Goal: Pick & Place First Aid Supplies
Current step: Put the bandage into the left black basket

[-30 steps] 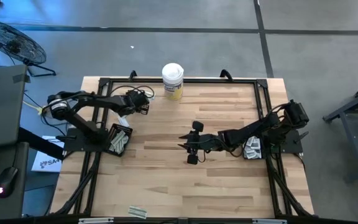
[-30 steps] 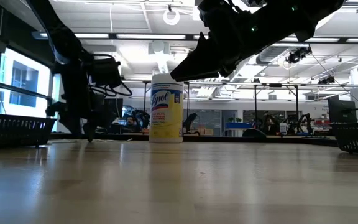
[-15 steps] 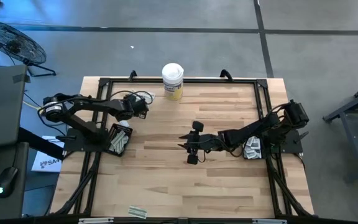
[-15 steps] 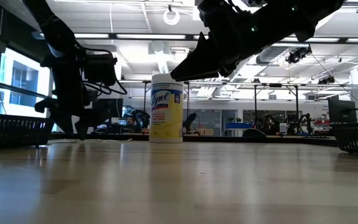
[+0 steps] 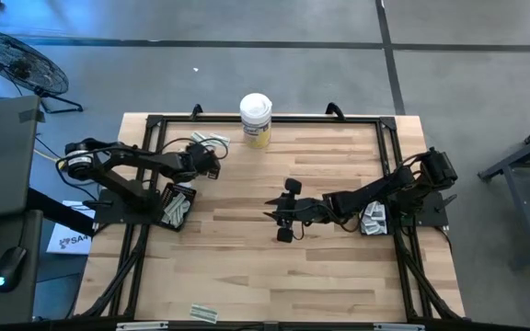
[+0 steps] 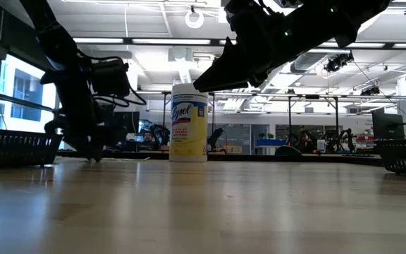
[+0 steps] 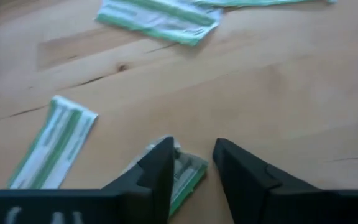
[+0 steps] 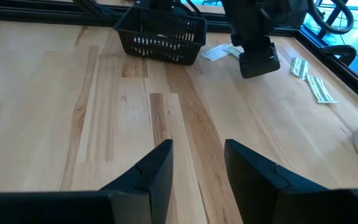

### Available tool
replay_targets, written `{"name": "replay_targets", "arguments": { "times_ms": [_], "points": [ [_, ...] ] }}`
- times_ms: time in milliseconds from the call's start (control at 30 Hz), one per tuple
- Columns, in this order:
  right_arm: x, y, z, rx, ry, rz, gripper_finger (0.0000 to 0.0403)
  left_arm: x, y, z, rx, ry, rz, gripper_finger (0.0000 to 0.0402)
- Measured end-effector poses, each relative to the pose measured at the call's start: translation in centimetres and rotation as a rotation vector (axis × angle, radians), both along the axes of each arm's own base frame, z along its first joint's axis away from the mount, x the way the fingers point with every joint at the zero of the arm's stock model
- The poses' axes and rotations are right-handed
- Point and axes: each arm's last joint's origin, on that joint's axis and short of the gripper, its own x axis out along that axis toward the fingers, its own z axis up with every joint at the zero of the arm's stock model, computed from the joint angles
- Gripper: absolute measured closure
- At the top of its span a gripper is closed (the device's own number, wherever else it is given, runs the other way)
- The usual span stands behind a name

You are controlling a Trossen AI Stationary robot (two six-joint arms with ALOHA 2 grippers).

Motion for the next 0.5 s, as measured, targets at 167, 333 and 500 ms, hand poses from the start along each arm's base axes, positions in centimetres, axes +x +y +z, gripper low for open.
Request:
{"name": "replay_targets", "arguments": {
  "times_ms": [167,333,500],
  "points": [
    [0.0,0.0,0.0,0.0,0.0,-0.001,0.0265,0.32,-0.01,0.04,-0.021,-0.025,-0.036,0.0332],
    [0.0,0.0,0.0,0.0,0.0,-0.001,0.0265,0.38,-0.03,0.06,-0.027,-0.029,-0.042,0.0378],
    [0.0,0.0,0.0,-0.001,0.0,-0.001,0.0265,0.36,-0.01,0.08,-0.013,-0.008,-0.058,0.0398]
  ]
}}
